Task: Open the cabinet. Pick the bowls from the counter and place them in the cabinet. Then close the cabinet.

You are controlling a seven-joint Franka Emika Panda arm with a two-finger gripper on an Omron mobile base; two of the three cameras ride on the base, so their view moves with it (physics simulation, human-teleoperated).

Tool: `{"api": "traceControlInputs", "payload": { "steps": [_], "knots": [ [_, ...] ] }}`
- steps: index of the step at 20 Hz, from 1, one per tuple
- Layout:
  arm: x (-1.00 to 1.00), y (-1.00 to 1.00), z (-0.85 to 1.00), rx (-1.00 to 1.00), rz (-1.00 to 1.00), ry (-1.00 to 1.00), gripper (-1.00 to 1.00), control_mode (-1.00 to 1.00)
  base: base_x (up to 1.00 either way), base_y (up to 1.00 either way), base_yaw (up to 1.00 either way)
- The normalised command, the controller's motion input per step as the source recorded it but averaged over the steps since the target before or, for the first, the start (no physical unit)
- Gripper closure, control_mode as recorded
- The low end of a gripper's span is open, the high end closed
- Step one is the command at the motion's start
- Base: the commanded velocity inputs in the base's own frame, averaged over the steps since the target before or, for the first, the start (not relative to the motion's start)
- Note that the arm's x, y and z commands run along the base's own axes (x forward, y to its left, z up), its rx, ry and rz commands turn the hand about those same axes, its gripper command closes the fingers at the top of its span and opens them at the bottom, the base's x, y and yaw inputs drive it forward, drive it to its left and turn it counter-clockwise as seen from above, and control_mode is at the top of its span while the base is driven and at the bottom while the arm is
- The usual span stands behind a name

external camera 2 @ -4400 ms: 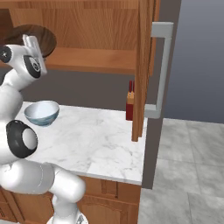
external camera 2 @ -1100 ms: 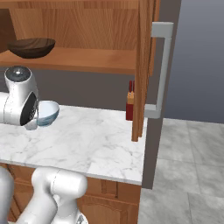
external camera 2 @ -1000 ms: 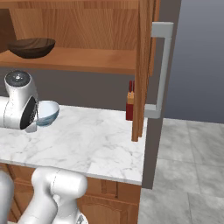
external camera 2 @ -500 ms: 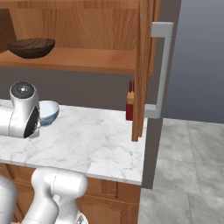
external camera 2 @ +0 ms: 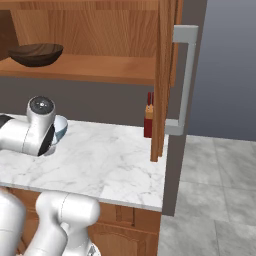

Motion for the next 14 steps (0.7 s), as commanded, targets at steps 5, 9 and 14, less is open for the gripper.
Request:
{"api": "traceControlInputs", "payload": {
  "steps": [5, 9, 14],
  "knots": [
    [0.39, 0.07, -0.17, 0.0, 0.09, -0.07, -1.0, -1.0, 0.0, 0.0, 0.0],
    [0.35, 0.11, -0.15, 0.0, 0.08, -0.05, -1.0, -1.0, 0.0, 0.0, 0.0],
    [0.27, 0.21, -0.22, 0.0, 0.06, -0.01, -1.0, -1.0, 0.0, 0.0, 0.0]
  ]
}}
